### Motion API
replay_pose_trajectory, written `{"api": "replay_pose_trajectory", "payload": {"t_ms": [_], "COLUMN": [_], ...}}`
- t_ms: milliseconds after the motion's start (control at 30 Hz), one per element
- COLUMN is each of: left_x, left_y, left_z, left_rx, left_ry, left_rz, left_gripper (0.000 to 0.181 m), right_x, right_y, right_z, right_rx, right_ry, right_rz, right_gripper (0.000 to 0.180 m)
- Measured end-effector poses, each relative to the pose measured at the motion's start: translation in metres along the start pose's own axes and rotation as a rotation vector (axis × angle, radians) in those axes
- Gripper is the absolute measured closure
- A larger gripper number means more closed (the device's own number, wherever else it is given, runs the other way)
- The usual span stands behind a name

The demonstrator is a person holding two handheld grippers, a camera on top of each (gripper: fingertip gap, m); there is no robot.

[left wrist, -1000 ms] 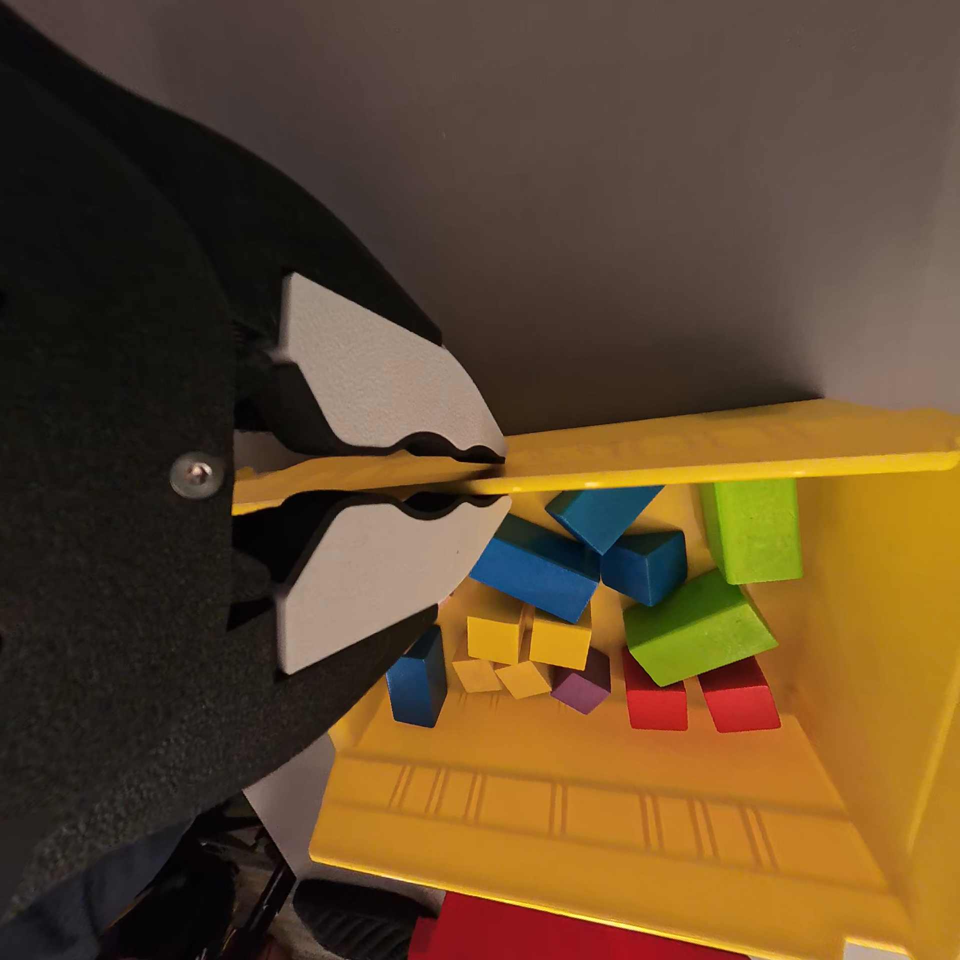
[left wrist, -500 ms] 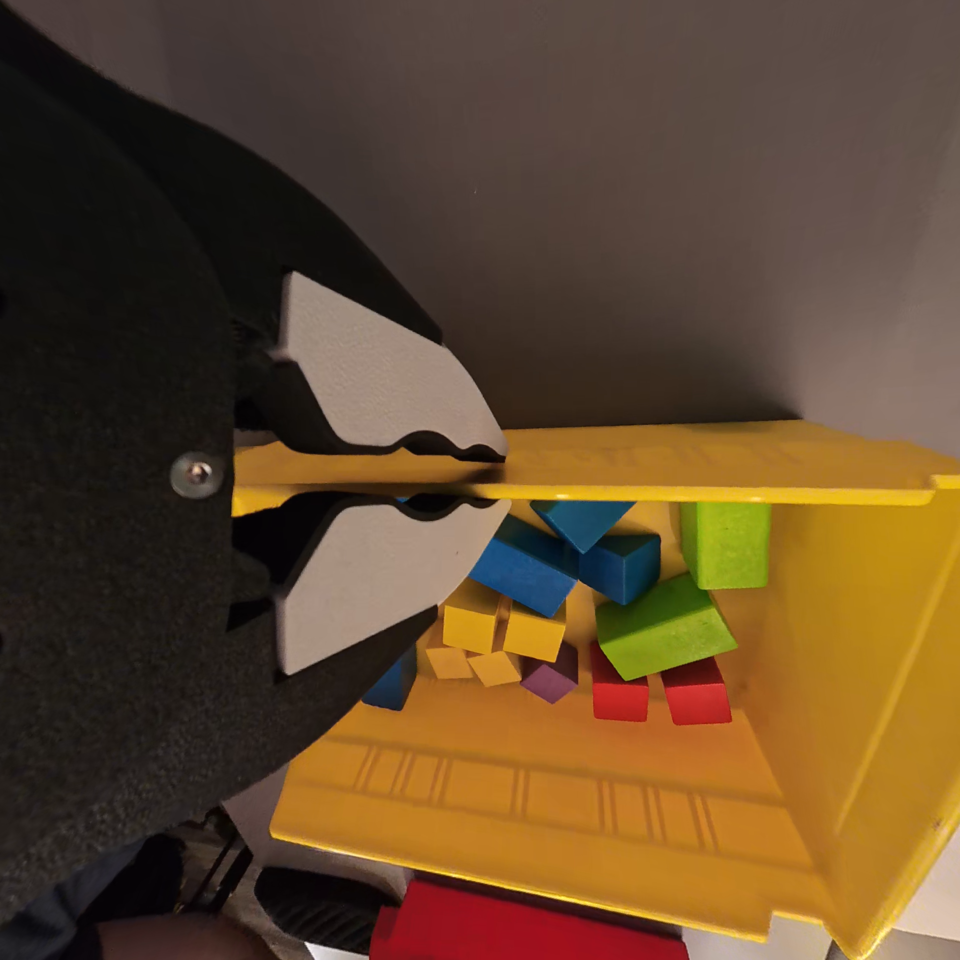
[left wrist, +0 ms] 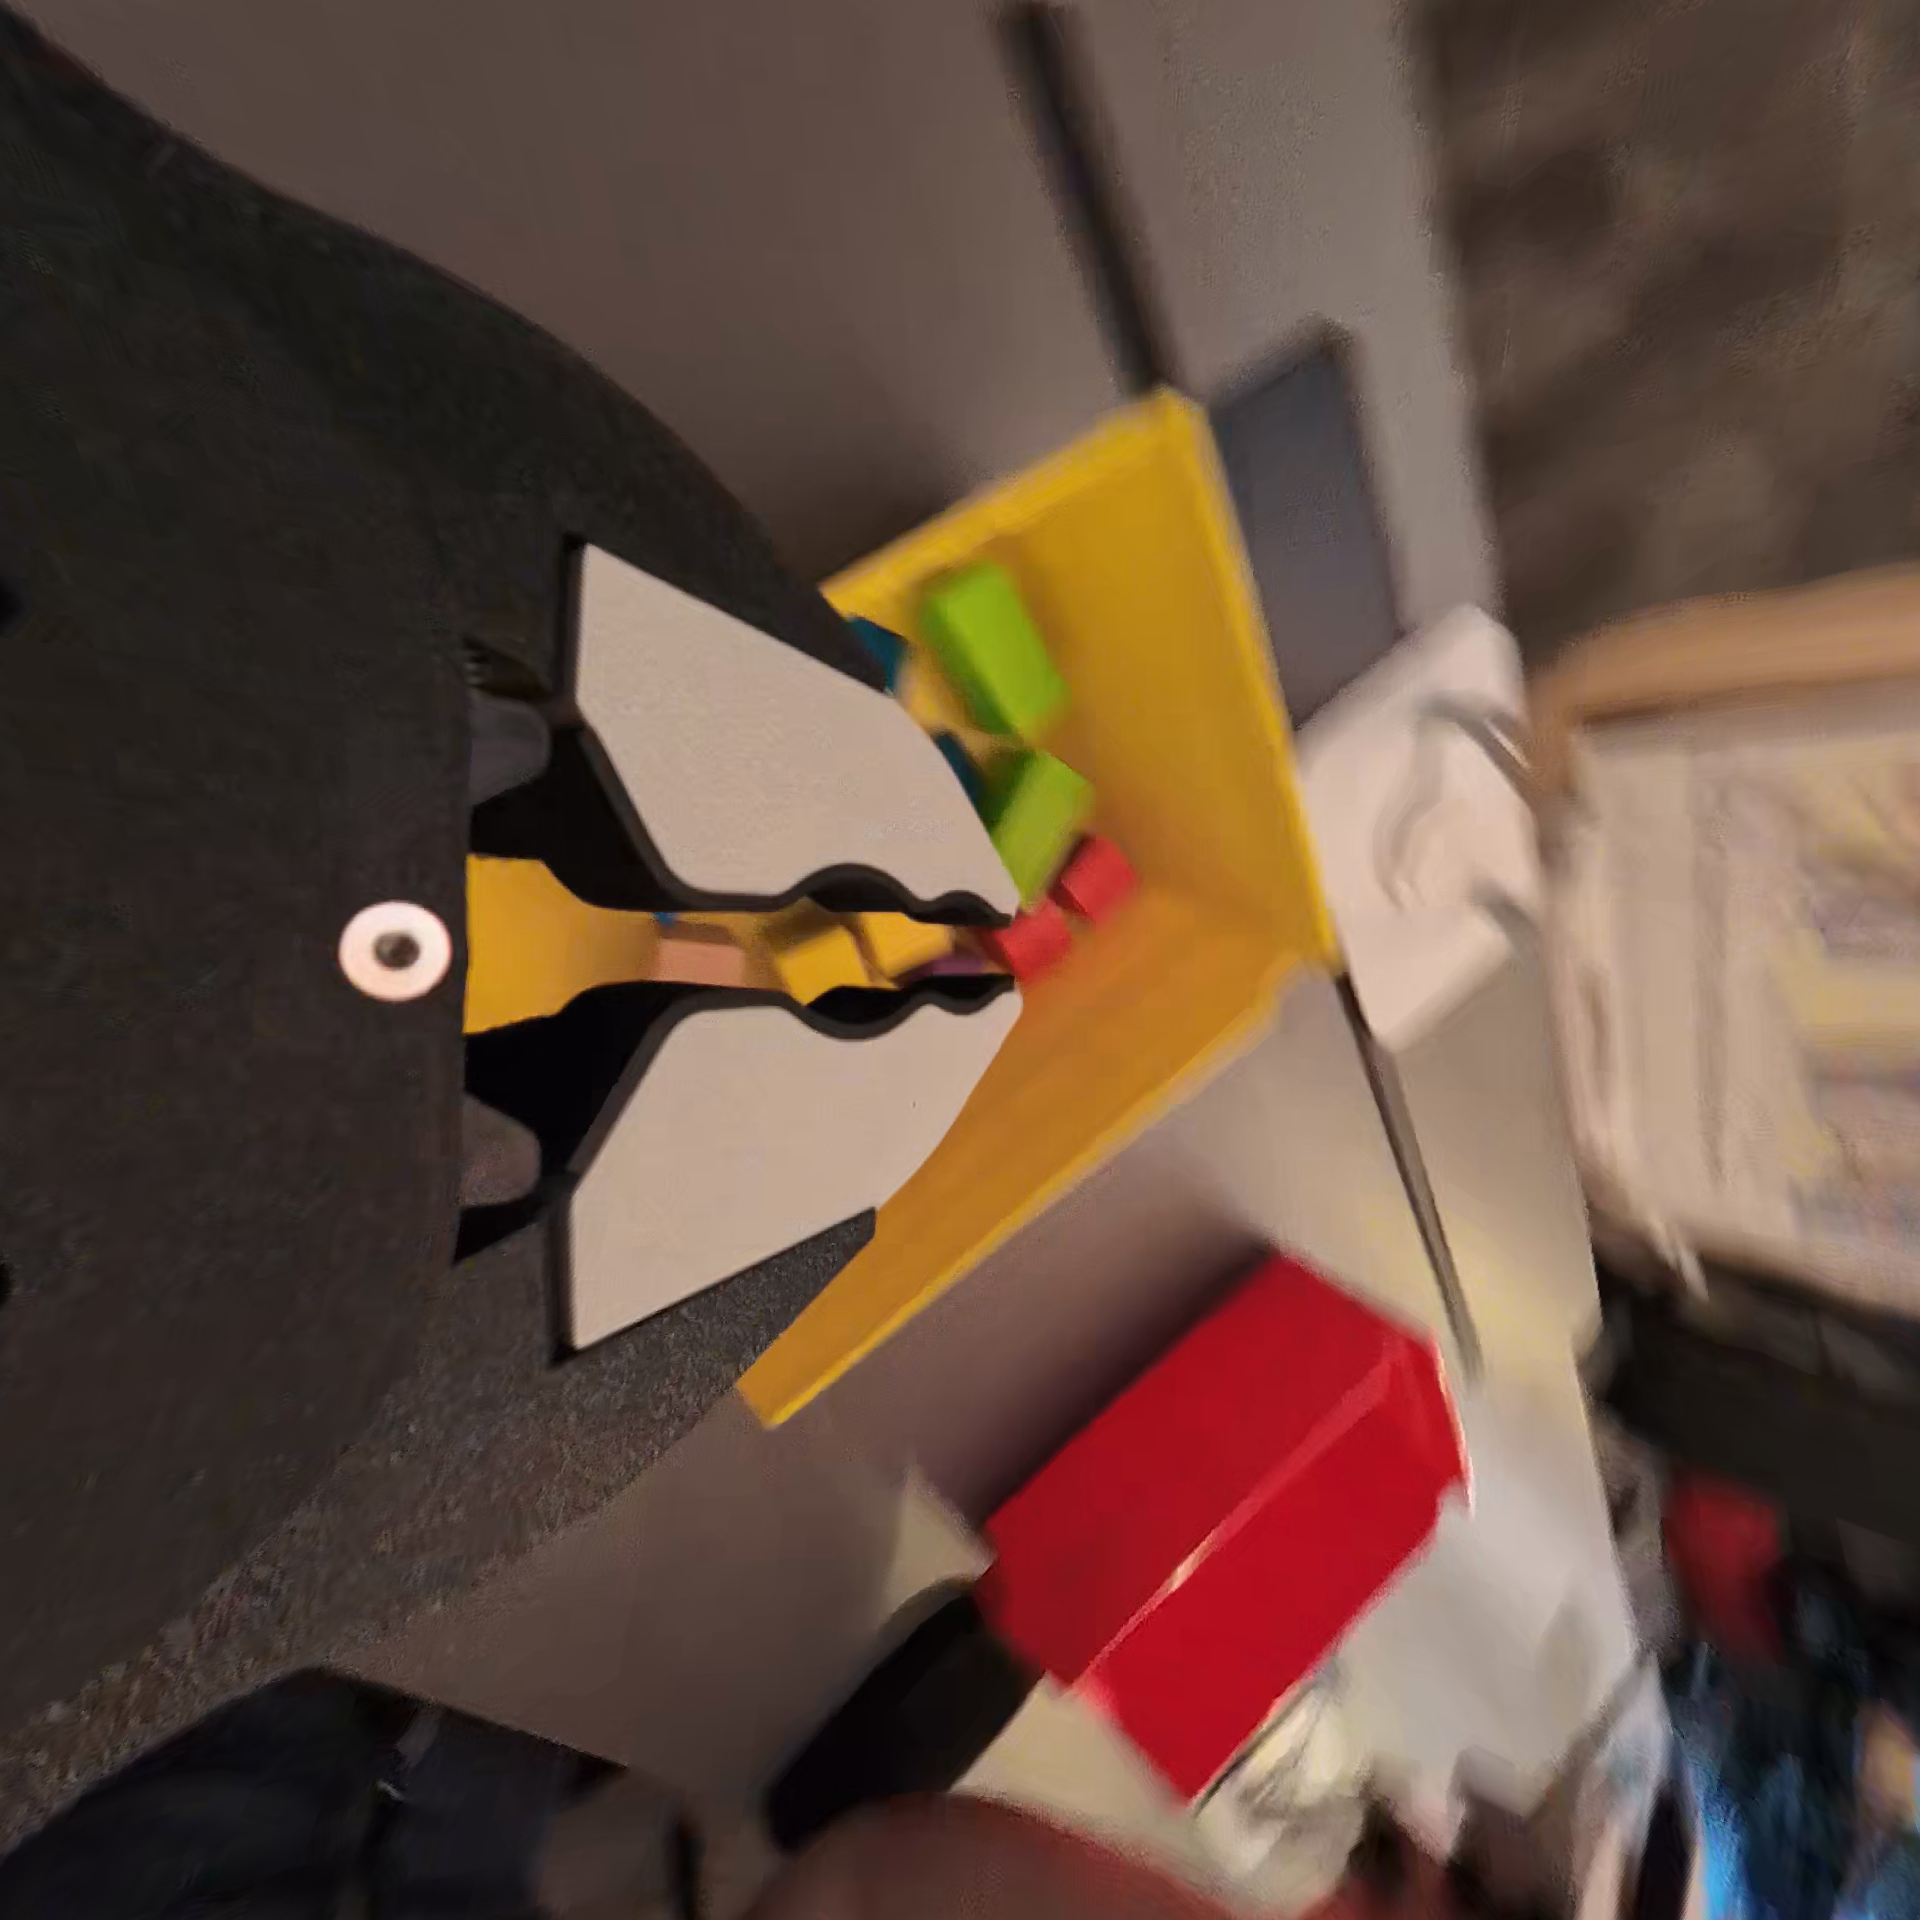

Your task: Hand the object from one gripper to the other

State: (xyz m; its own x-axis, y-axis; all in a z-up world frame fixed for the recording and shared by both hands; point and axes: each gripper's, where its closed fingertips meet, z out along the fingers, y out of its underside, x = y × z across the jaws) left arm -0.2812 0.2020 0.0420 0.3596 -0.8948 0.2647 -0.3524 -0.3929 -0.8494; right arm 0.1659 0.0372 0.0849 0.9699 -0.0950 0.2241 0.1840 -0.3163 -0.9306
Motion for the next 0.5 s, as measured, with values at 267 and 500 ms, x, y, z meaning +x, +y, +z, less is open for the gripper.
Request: {"api": "replay_pose_trajectory", "payload": {"t_ms": [267,500], "left_x": [0.101,0.127], "left_y": [0.024,0.069], "left_z": [0.006,0.035], "left_rx": [0.017,-0.150], "left_ry": [0.346,0.390], "left_rz": [0.516,0.700], "left_gripper": [0.149,0.148], "right_x": [-0.012,-0.007], "right_y": [0.021,0.025], "right_z": [0.016,0.014], "right_rx": [-0.025,-0.039], "right_ry": [-0.124,-0.147], "right_rz": [0.018,0.038], "right_gripper": [0.116,0.116]}}
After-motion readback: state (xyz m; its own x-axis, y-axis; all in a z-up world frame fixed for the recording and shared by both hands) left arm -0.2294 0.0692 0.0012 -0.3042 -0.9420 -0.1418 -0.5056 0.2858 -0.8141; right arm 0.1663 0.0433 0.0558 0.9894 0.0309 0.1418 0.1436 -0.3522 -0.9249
